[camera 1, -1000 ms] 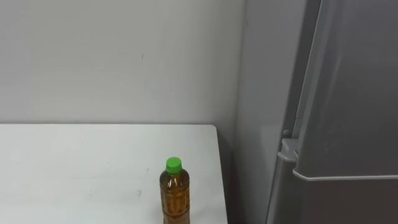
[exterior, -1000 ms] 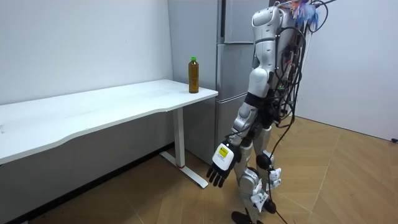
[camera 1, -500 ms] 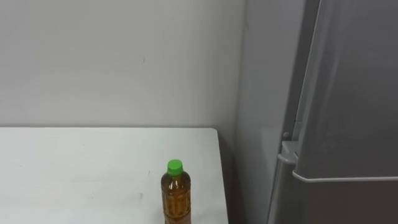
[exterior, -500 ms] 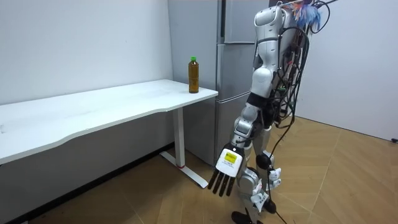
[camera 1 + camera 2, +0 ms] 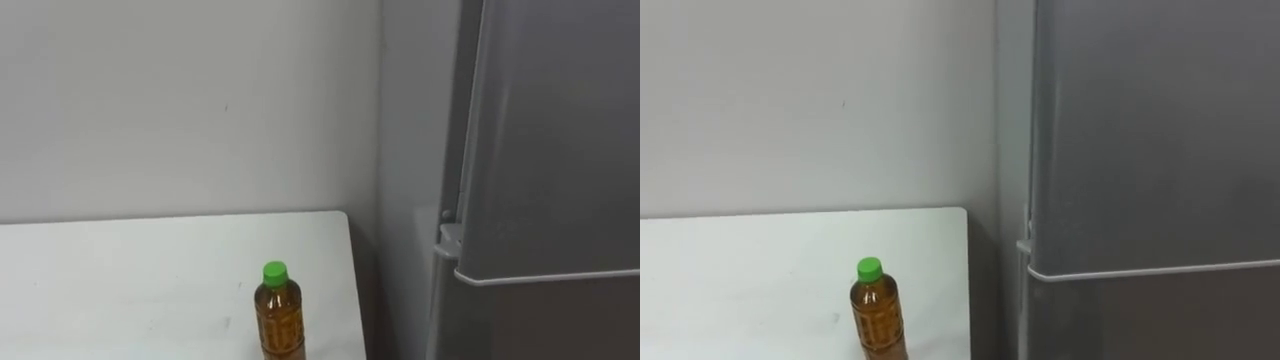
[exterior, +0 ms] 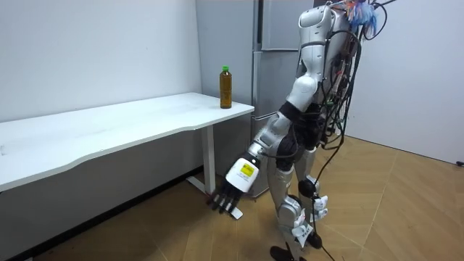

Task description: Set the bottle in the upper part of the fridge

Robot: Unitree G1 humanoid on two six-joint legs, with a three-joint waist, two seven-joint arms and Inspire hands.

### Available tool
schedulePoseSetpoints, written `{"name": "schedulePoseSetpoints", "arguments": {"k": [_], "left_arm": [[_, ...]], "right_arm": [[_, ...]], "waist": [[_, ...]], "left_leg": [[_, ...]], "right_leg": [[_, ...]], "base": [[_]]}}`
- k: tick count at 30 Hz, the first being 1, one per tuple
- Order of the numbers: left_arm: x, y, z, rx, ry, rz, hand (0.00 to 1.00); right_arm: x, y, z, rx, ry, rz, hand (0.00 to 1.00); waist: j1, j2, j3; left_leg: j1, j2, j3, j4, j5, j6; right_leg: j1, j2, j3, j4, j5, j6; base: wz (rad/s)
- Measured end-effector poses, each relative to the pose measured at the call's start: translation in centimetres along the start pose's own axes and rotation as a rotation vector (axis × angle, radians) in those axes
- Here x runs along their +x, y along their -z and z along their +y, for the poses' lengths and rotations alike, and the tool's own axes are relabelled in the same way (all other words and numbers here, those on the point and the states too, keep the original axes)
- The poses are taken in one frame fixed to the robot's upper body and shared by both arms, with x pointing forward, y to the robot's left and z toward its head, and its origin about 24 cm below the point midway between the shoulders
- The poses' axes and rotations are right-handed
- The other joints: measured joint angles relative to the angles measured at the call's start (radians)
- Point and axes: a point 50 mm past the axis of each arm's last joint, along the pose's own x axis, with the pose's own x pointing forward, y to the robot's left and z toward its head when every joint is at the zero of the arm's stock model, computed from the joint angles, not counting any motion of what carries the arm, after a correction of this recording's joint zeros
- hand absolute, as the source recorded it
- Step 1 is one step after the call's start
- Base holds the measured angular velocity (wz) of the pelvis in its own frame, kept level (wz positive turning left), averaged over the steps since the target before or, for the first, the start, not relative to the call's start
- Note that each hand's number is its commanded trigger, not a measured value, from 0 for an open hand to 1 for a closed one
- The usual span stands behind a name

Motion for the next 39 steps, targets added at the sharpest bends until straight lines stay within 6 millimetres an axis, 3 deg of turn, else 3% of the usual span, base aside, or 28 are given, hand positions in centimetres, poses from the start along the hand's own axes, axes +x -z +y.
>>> {"name": "schedulePoseSetpoints", "arguments": {"k": [5,6,9,10,11,17,29,35,39], "left_arm": [[-1.1,-5.4,-1.6,-0.150,0.062,-0.227,0.00],[-1.5,-6.7,-2.0,-0.185,0.079,-0.273,0.00],[-2.3,-9.6,-2.4,-0.278,0.074,-0.372,0.00],[-2.5,-10.2,-2.5,-0.294,0.073,-0.391,0.00],[-3.1,-11.3,-2.7,-0.325,0.085,-0.433,0.00],[-6.2,-15.7,-3.0,-0.439,0.159,-0.614,0.00],[-11.1,-20.2,-3.7,-0.487,0.368,-0.876,0.00],[-15.8,-22.8,-3.9,-0.504,0.521,-1.091,0.00],[-17.3,-23.3,-4.9,-0.459,0.592,-1.159,0.00]], "right_arm": [[-0.1,0.0,-0.4,0.005,0.011,-0.015,0.00],[-0.2,0.2,-0.6,0.014,0.014,-0.018,0.00],[-0.3,0.6,-1.0,0.023,0.030,-0.013,0.00],[-0.3,0.5,-1.0,0.023,0.030,-0.016,0.00],[-0.3,0.5,-1.0,0.021,0.028,-0.017,0.00],[-0.4,0.8,-1.0,0.022,0.027,-0.010,0.00],[-0.4,0.8,-0.8,-0.001,0.008,-0.002,0.00],[0.0,0.4,-0.1,-0.010,-0.010,0.007,0.00],[0.0,0.3,0.0,-0.005,-0.010,0.007,0.00]], "waist": [[0.025,0.001,-0.0012],[0.027,0.007,-0.0049],[0.028,0.000,-0.0012],[0.030,0.010,-0.0066],[0.029,0.001,-0.0018],[0.025,-0.002,-0.0015],[0.019,-0.005,0.0009],[-0.013,-0.007,0.0047],[-0.031,-0.002,0.0039]], "left_leg": [[-0.001,0.000,-0.003,0.001,0.000,0.000],[-0.001,0.000,-0.007,0.000,0.000,0.000],[0.007,0.000,-0.009,-0.001,0.000,0.000],[0.007,0.000,-0.010,-0.001,0.000,0.000],[0.006,0.000,-0.010,-0.001,0.000,0.000],[-0.003,-0.005,-0.042,0.003,-0.002,0.002],[-0.001,-0.006,-0.047,0.006,-0.002,0.003],[-0.002,-0.006,-0.047,0.006,-0.002,0.003],[-0.004,-0.006,-0.049,0.005,-0.002,0.003]], "right_leg": [[-0.004,0.002,0.004,0.004,0.000,0.000],[0.000,0.001,-0.002,0.010,0.000,0.000],[0.001,0.001,-0.007,0.012,0.000,0.000],[0.001,0.001,-0.007,0.013,0.000,0.000],[0.000,0.000,-0.007,0.013,0.000,0.000],[0.001,0.001,-0.010,0.015,0.000,0.000],[0.001,0.002,-0.007,0.013,0.000,0.000],[0.001,0.001,-0.008,0.011,0.000,0.000],[0.002,0.001,-0.009,0.011,0.000,0.000]], "base": [[-0.03],[0.05],[0.02],[0.00],[0.00],[0.02],[-0.01],[0.00],[0.01]]}}
